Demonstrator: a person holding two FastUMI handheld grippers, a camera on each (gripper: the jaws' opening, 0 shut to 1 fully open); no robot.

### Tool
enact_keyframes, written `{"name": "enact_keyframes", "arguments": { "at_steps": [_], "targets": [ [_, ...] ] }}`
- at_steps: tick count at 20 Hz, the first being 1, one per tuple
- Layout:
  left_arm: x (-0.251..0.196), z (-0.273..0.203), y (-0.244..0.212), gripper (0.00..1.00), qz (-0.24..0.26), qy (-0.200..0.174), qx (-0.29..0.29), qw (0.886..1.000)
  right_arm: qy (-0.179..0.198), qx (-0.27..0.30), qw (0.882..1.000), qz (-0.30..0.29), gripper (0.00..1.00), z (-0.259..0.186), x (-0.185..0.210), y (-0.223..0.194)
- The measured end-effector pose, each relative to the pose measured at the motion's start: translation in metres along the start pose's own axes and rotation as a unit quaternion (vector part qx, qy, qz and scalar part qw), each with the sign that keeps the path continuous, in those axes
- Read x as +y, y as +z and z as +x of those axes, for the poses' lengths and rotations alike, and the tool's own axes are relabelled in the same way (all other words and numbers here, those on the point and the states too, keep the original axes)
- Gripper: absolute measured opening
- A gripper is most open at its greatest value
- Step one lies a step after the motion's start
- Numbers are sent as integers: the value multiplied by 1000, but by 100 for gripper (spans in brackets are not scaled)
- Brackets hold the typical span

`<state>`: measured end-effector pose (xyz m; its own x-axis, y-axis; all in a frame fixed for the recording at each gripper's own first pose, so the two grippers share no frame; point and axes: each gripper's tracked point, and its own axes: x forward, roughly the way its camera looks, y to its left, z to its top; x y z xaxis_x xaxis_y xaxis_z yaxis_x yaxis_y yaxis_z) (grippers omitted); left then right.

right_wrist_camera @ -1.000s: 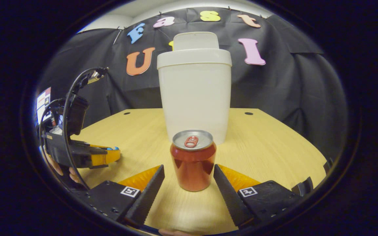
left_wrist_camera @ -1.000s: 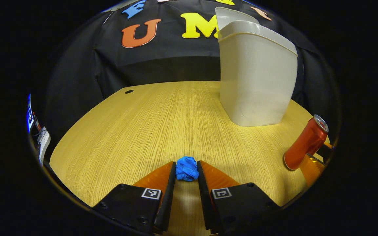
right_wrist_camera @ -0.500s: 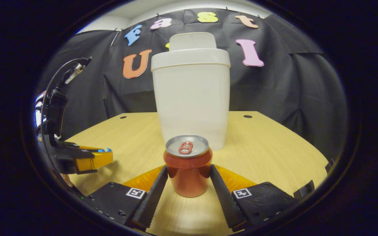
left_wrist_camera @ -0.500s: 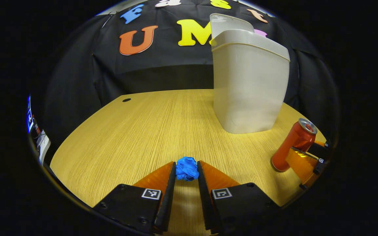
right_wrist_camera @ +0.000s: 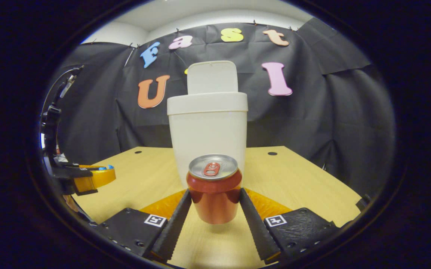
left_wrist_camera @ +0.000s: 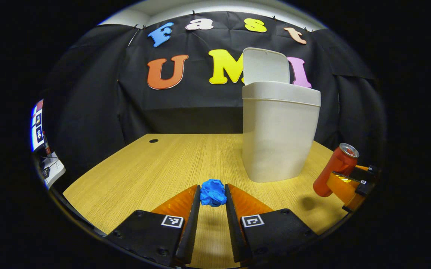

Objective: Press the lid of the desktop garbage bin to open it, pick up the crumpled paper on the desktop and throw it into the bin, then pick up the pop can on the desktop and drop it into the bin, and finally close the garbage bin lid.

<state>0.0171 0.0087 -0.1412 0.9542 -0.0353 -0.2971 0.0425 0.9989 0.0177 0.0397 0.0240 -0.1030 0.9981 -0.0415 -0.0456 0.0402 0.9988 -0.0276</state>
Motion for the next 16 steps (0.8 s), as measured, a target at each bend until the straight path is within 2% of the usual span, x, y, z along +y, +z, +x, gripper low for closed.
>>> {"name": "enact_keyframes", "arguments": {
  "at_steps": [7,11,14,16],
  "targets": [
    [3,-30,33,42,-4,12,-35,999,-23,-46,999,-11,81,-31,-33,59],
    [-4,-45,55,42,-8,7,-46,999,-15,-78,997,-23,80,-46,-45,90],
    [-27,-47,70,42,-4,-12,-45,999,14,-71,997,-17,81,-51,-44,93],
    [-33,-45,83,42,7,-9,-47,999,28,-71,997,-21,80,-52,-49,96]
  ]
}}
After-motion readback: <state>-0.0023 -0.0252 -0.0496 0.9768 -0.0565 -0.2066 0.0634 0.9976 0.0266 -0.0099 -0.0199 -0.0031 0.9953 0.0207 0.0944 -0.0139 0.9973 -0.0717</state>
